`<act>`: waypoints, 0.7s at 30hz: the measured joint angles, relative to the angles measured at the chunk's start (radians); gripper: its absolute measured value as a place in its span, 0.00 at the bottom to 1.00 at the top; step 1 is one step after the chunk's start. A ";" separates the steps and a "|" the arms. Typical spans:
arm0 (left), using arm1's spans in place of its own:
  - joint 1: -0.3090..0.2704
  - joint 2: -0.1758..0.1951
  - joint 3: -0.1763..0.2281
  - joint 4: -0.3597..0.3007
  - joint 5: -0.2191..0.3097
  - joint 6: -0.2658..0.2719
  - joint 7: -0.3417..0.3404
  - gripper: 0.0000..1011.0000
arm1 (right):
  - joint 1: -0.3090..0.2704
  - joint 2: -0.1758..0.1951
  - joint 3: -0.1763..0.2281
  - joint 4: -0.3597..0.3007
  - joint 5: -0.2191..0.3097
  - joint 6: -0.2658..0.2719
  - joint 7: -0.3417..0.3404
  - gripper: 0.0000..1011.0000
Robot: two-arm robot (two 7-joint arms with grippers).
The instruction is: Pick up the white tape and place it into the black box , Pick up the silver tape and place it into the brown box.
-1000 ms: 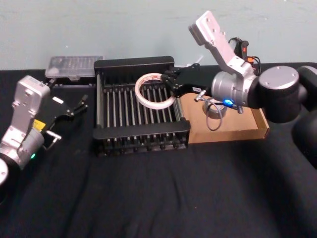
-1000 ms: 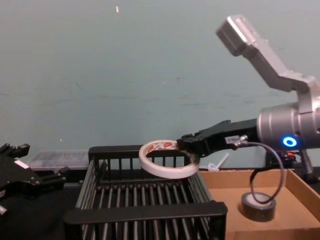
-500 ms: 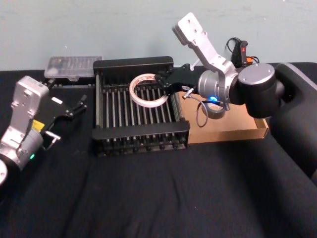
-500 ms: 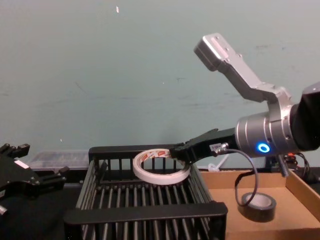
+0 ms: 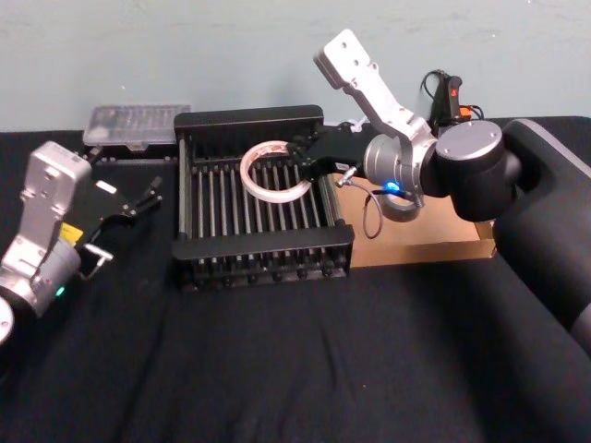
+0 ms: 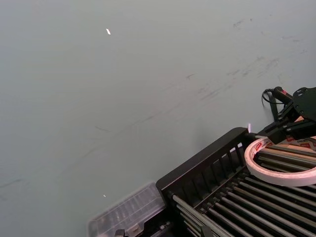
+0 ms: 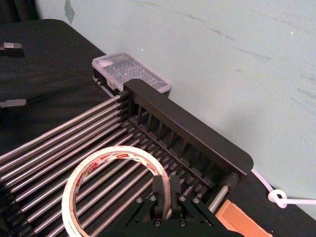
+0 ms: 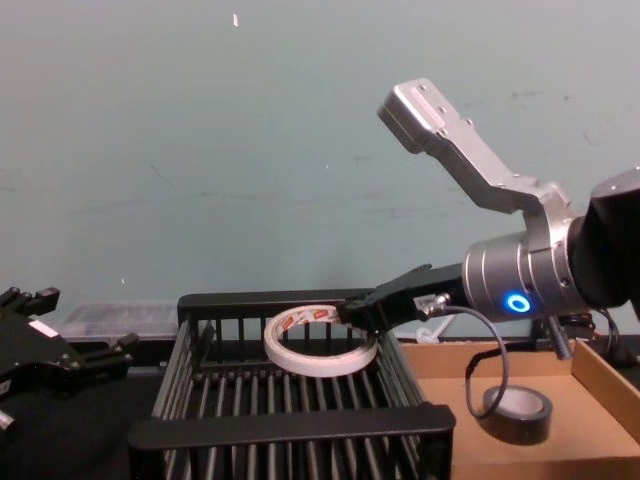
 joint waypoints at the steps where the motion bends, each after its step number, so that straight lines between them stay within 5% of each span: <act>1: 0.000 0.000 0.000 0.000 0.000 0.000 0.000 0.99 | 0.000 0.000 0.000 0.000 0.000 0.000 0.000 0.09; 12: 0.000 0.000 0.000 0.000 0.000 0.000 0.000 0.99 | 0.000 0.001 0.000 0.000 0.003 0.000 0.000 0.11; 21: 0.000 0.000 0.000 0.000 0.000 0.000 0.000 0.99 | 0.000 0.001 0.000 -0.001 0.004 0.000 0.001 0.39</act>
